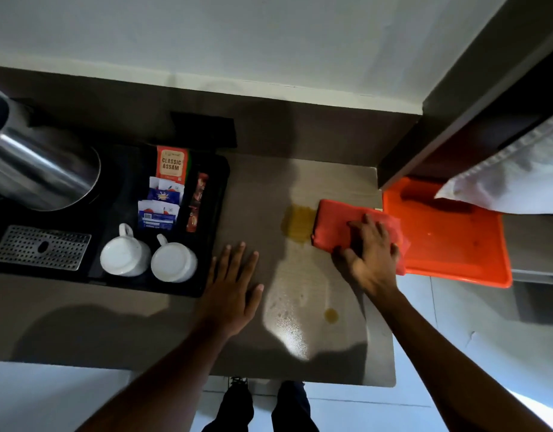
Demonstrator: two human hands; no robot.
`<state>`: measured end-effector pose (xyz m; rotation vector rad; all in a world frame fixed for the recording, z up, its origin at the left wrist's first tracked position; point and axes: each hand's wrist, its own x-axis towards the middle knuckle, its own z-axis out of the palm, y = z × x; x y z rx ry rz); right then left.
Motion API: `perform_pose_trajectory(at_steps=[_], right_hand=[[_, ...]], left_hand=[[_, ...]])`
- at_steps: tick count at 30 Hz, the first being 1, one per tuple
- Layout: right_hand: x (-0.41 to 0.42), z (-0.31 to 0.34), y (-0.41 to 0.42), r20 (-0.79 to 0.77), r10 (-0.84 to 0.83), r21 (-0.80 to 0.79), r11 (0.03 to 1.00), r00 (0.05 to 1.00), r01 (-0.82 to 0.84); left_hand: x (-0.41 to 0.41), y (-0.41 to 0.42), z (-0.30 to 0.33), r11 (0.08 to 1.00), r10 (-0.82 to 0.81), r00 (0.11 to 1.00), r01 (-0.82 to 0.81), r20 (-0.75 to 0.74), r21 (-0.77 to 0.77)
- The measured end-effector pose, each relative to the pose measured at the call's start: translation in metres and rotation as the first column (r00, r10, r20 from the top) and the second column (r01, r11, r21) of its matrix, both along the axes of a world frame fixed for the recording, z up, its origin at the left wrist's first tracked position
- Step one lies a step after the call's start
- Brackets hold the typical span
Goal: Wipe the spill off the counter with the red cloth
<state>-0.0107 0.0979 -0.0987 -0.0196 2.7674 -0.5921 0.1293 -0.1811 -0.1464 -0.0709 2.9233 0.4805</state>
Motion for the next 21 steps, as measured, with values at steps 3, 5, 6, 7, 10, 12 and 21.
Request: perform_pose_trajectory(at_steps=[3,5,6,7,10,12,21], right_hand=[[-0.012,0.0,-0.027,0.046,-0.151,0.078,0.986,0.987,0.147],[-0.012,-0.012,-0.051,0.068,-0.173,0.196,0.968,0.983,0.157],[-0.011,-0.018,-0.06,0.05,-0.189,0.238,0.956,0.981,0.172],[-0.013,-0.023,-0.069,0.031,-0.208,0.259,0.946,0.978,0.193],[-0.033,-0.032,-0.088,0.009,-0.258,0.254,0.935,0.966,0.248],[-0.05,-0.033,-0.106,0.007,-0.247,0.245,0.94,0.969,0.237],[-0.027,-0.036,-0.059,0.018,0.306,0.361,0.886,0.952,-0.291]], left_hand=[[0.0,0.0,-0.004,1.0,-0.004,1.0,0.004,0.0,0.005],[-0.001,0.0,-0.005,1.0,-0.003,1.0,0.003,0.009,-0.01],[0.0,0.001,-0.005,1.0,-0.001,1.0,0.001,0.012,-0.014],[0.0,0.001,-0.006,1.0,0.001,1.0,-0.001,0.009,-0.014],[0.001,0.001,-0.01,1.0,0.012,1.0,-0.012,-0.026,0.005],[0.001,0.001,-0.01,1.0,0.022,0.998,-0.022,-0.058,0.01],[0.001,0.002,-0.009,0.999,0.015,0.999,-0.017,-0.038,-0.031]])
